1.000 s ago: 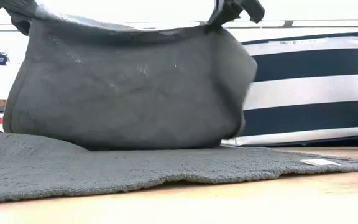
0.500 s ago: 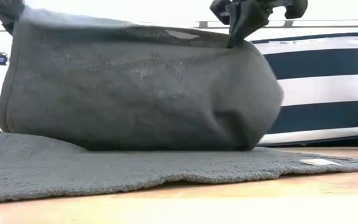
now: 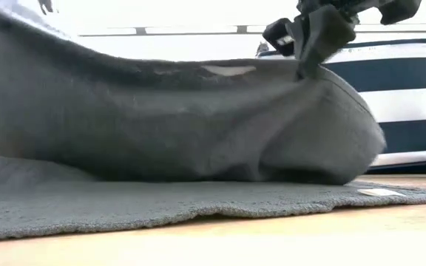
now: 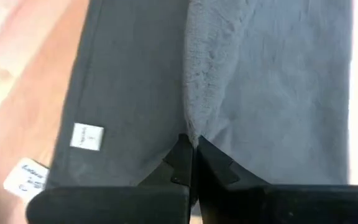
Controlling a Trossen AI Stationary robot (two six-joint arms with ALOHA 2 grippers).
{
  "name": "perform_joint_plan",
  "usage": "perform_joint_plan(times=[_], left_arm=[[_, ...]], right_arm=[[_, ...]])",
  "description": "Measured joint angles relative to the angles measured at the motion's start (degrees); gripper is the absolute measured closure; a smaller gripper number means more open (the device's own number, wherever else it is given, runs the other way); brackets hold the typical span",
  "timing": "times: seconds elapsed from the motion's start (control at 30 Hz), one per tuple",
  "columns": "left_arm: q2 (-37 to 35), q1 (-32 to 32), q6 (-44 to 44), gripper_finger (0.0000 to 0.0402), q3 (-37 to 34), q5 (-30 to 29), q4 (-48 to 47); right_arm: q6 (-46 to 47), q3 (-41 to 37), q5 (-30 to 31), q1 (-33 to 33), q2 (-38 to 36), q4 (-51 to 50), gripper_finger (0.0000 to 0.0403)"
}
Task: Fold kitchen towel into neat rectangle
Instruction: Fold the gray towel
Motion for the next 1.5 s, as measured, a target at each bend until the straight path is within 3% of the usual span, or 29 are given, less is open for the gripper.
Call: perform_joint_plan(times=[0.3, 0.47, 1.0, 1.27, 1.5], left_arm=[[5.8, -1.0, -4.7, 0.0401, -3.4, 2.1, 3.7], [9.1, -2.6, -6.2, 0.0401, -5.3, 4.1, 11.9], [18.6, -5.1, -12.7, 0.0401, -6.4, 8.9, 14.1], [20.4, -5.9, -16.1, 0.0363, -5.1, 13.1, 14.2], [18.5, -5.9, -16.6, 0.0284, 1.6, 14.2, 1.5]], right_arm=[[7.8, -6.1, -0.6, 4.2, 5.3, 14.7, 0.0403], [11.1, -5.9, -1.9, 5.9, 9.6, 14.8, 0.0403], [14.4, -0.8, -2.8, 8.3, 19.4, 15.2, 0.04], [15.3, -0.7, -2.8, 8.4, 16.1, 14.6, 0.0323], [20.1, -0.7, -3.2, 8.6, 9.9, 12.3, 0.0242]])
